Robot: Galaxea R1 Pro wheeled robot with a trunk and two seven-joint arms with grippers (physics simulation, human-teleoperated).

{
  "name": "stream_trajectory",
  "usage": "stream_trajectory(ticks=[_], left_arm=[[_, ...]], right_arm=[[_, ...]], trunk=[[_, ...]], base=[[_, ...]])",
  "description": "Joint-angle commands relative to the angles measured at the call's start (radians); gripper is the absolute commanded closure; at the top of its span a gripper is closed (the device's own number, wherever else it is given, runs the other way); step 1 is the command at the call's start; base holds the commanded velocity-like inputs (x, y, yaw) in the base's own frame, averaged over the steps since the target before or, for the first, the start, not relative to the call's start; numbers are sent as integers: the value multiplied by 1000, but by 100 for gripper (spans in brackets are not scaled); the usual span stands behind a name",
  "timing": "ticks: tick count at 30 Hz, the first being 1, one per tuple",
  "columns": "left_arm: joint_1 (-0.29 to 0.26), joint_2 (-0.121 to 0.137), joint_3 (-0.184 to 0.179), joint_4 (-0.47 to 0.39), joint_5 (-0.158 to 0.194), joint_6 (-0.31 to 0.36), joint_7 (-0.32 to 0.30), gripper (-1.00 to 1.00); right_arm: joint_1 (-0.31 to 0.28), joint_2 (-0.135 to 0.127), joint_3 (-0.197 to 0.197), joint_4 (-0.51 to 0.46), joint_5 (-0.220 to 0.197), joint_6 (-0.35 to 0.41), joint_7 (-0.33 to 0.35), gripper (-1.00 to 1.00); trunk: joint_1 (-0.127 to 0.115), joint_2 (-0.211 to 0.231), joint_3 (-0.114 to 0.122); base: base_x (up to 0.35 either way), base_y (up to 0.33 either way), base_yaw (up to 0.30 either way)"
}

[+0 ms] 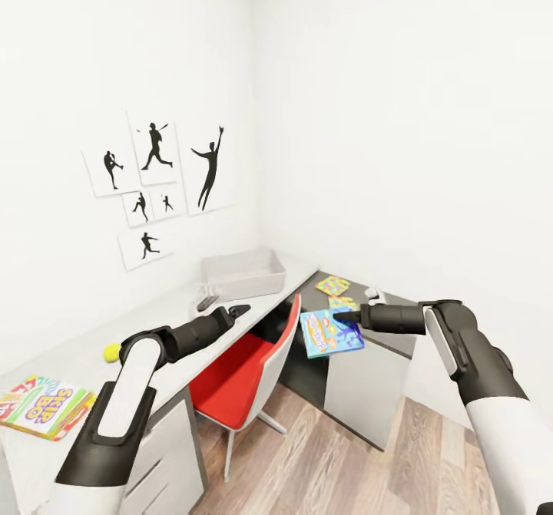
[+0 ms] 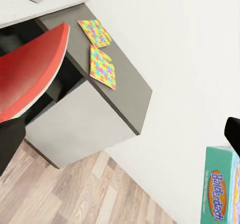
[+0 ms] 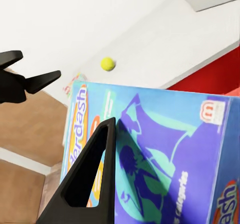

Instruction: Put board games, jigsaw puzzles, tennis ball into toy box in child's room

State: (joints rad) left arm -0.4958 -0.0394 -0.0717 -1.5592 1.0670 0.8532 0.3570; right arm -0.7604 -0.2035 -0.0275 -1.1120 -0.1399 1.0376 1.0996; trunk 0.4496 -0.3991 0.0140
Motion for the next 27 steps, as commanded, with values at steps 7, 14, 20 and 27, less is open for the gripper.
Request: stream_trajectory(ticks=[7, 14, 20, 27], left_arm=[[-21, 4, 91, 0, 90, 66, 68, -100], [-15, 20, 277, -1, 285, 136, 146, -100], [-11, 26, 333, -4, 373, 156, 226, -100], [-12, 24, 294, -1, 377, 153, 236, -100]], right_arm=[[1, 2, 0, -1, -9, 10, -21, 100], [1, 3, -1, -2, -9, 10, -38, 100], [1, 3, -2, -2, -9, 10, -44, 100], [1, 3, -2, -2, -10, 10, -50, 100]], trunk=[[0, -1, 0], [0, -1, 0], [0, -1, 0], [0, -1, 0]], base=[[11, 0, 285], [2, 0, 287], [0, -20, 264], [50, -198, 98]])
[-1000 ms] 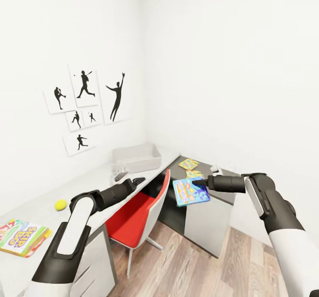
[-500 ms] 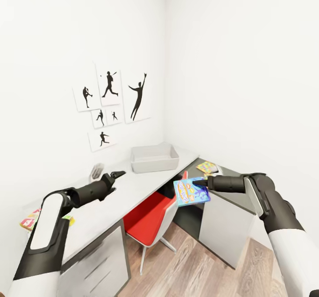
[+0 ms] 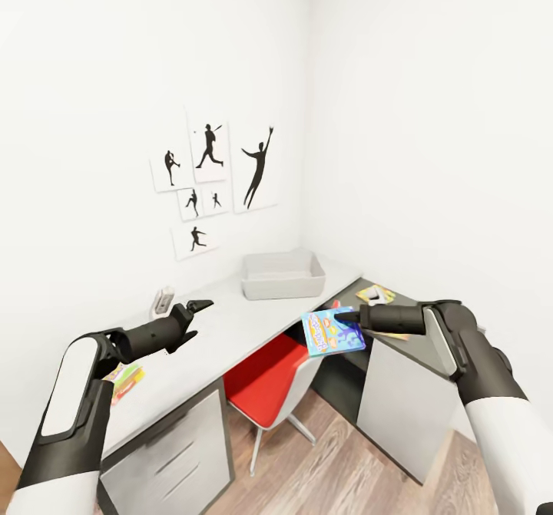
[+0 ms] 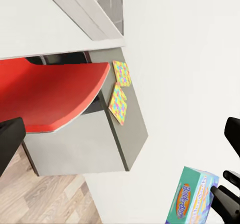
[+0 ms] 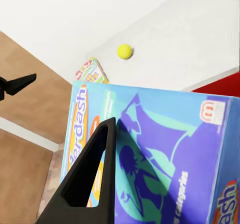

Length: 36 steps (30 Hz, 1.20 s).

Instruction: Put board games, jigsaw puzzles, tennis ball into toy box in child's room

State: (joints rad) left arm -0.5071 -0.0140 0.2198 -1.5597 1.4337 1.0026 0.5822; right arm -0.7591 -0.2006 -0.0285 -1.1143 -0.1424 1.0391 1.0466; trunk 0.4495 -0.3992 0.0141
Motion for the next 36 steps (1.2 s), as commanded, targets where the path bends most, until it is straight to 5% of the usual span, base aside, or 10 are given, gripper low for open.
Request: stream_trajectory(ticks=[1, 12, 23, 36], left_arm=[[-1, -1, -8, 0, 10, 4, 11, -100], [-7, -2, -53, 7, -31, 2, 12, -100], [-8, 0, -50, 11, -39, 2, 3, -100], [-7, 0, -48, 13, -39, 2, 1, -100]], right_arm=[[0, 0, -1, 1, -8, 8, 2, 100], [-1, 5, -9, 1, -8, 8, 1, 100], [-2, 12, -12, 11, -8, 8, -4, 100], [-1, 14, -9, 8, -7, 8, -6, 100]], trunk=[[1, -1, 0], [1, -1, 0], [1, -1, 0], [1, -1, 0]], base=[[89, -271, 32], [105, -292, 12], [195, -255, 1], [316, -38, 0]])
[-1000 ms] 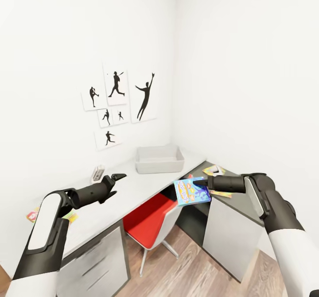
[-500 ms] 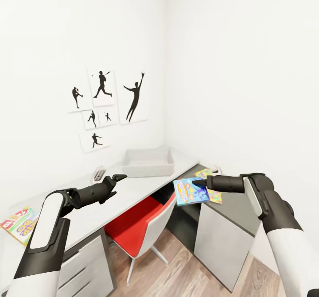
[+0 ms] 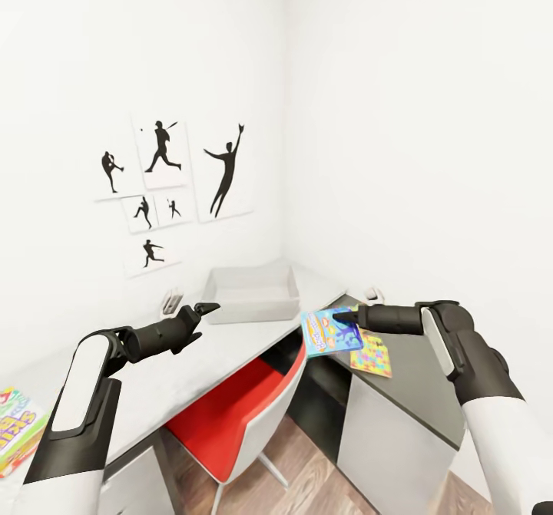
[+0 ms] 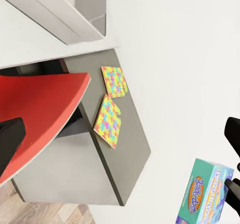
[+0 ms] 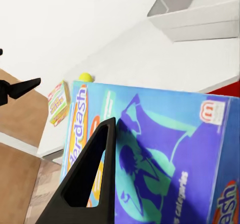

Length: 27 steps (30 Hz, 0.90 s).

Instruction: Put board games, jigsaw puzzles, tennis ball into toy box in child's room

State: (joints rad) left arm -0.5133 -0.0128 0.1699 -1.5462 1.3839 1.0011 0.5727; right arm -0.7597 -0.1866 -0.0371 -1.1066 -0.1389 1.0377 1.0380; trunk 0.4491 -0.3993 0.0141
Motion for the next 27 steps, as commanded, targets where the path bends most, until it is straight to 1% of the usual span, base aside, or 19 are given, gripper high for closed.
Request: stream_trajectory(ticks=[1, 10, 13, 15, 20, 27], left_arm=[[-1, -1, 2, 0, 11, 4, 10, -100], [-1, -1, 2, 0, 9, 3, 11, -100], [-1, -1, 2, 1, 9, 2, 13, -100], [-1, -1, -3, 2, 7, -18, 15, -100], [-1, -1, -6, 3, 6, -31, 17, -100], [-1, -1, -8, 3, 7, -37, 19, -100]], right_arm=[[0, 0, 0, 0, -10, 10, 3, 100], [0, 1, 9, -2, -7, 10, 2, 100], [1, 1, 9, -4, -7, 10, 2, 100], [2, -1, 8, -16, -7, 10, 2, 100], [2, 0, 7, -27, -7, 10, 1, 100], [2, 0, 7, -33, -7, 10, -5, 100]], trunk=[[1, -1, 0], [1, -1, 0], [1, -1, 0], [1, -1, 0], [1, -1, 0], [1, -1, 0]], base=[[328, -5, 0], [328, -2, -14], [206, 0, -11], [60, 0, 11], [36, 0, 60], [9, -5, 217]])
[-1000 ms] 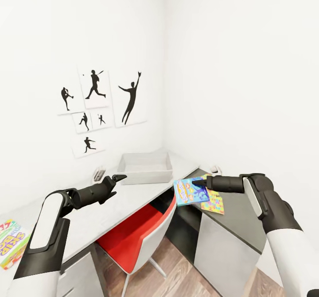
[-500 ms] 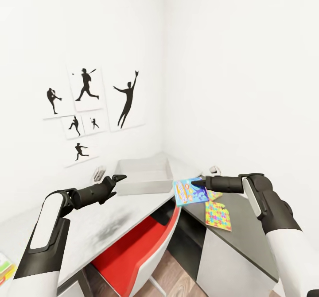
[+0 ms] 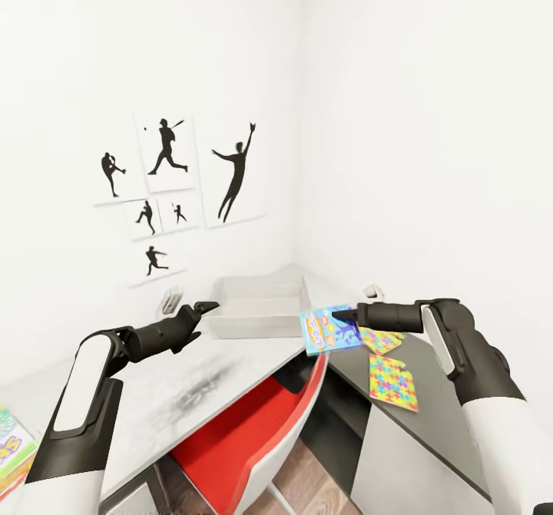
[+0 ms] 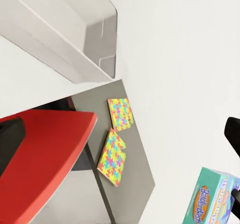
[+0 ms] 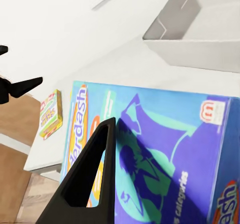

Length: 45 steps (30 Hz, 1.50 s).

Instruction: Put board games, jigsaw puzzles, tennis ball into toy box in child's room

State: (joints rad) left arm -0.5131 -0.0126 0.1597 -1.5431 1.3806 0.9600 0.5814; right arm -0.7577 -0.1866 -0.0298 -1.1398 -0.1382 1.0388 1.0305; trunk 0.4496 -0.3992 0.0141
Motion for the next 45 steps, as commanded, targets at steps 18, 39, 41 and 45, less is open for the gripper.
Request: stream_trajectory(ticks=[18, 39, 41, 45], left_arm=[[2, -1, 4, 4, 11, 2, 2, -100], [4, -1, 7, 6, 13, 0, 0, -100], [4, -1, 7, 6, 13, 0, 0, -100], [4, -1, 6, 6, 12, 0, 0, -100]], right_arm=[[0, 1, -1, -1, -8, 8, -4, 100], [0, 1, -1, -1, -7, 8, -5, 100], [0, 1, -1, -1, -7, 8, -5, 100], [0, 0, -1, -1, -7, 8, -6, 100]], trunk=[[0, -1, 0], [0, -1, 0], [0, -1, 0], [0, -1, 0]], base=[[140, -162, 290], [54, -17, 298], [116, -77, 298], [179, -139, 253]])
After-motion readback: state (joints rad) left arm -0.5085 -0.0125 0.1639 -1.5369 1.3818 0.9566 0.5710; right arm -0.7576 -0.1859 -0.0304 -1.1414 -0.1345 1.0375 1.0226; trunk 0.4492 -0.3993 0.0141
